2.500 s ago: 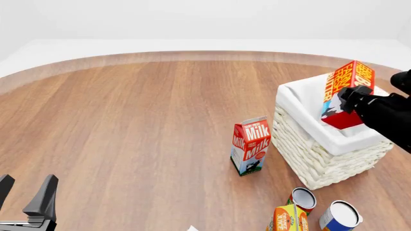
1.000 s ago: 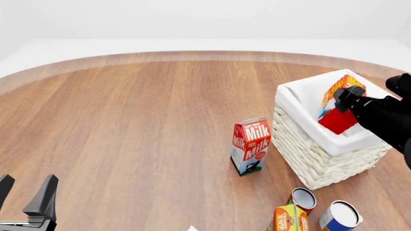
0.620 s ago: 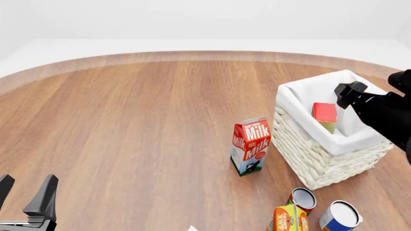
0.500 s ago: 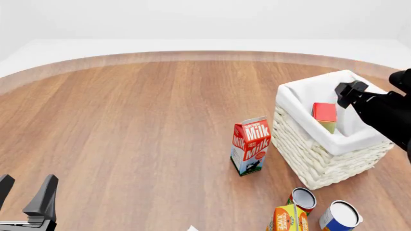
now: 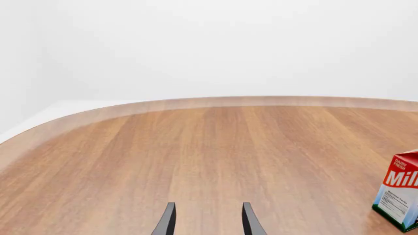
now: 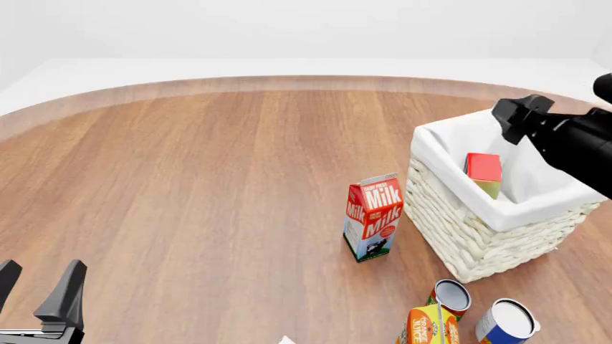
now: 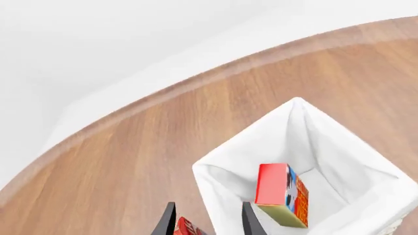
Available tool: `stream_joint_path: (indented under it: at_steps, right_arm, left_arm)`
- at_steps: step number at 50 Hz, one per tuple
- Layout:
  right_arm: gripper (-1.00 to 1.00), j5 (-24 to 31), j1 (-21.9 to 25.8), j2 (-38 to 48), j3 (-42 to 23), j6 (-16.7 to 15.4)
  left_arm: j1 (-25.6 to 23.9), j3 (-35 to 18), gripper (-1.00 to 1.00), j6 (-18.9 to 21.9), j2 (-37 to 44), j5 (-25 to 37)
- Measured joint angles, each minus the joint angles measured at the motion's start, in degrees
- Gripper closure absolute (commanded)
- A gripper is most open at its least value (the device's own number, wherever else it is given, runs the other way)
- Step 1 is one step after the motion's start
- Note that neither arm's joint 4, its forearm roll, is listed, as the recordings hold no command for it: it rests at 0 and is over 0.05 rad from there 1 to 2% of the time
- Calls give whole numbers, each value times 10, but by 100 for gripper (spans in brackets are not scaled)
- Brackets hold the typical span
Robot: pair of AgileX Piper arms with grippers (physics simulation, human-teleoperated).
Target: Pick up the cream cheese box and the butter, and put them in the basket.
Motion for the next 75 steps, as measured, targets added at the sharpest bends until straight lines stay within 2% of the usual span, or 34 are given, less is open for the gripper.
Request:
stream_joint_path:
  at_steps: [23, 41, 56, 75]
  right_arm:
    - [-100, 106, 118, -16, -108, -54]
    - [-100, 161, 220, -2, -174, -92]
    - [-100, 171, 298, 27, -202, -116]
    - [-100, 177, 365, 63, -221, -137]
  left_arm:
    - [0, 0, -100, 0, 0, 0]
    - [0, 0, -100, 0, 0, 0]
    - [0, 0, -100, 0, 0, 0]
    - [0, 0, -100, 0, 0, 0]
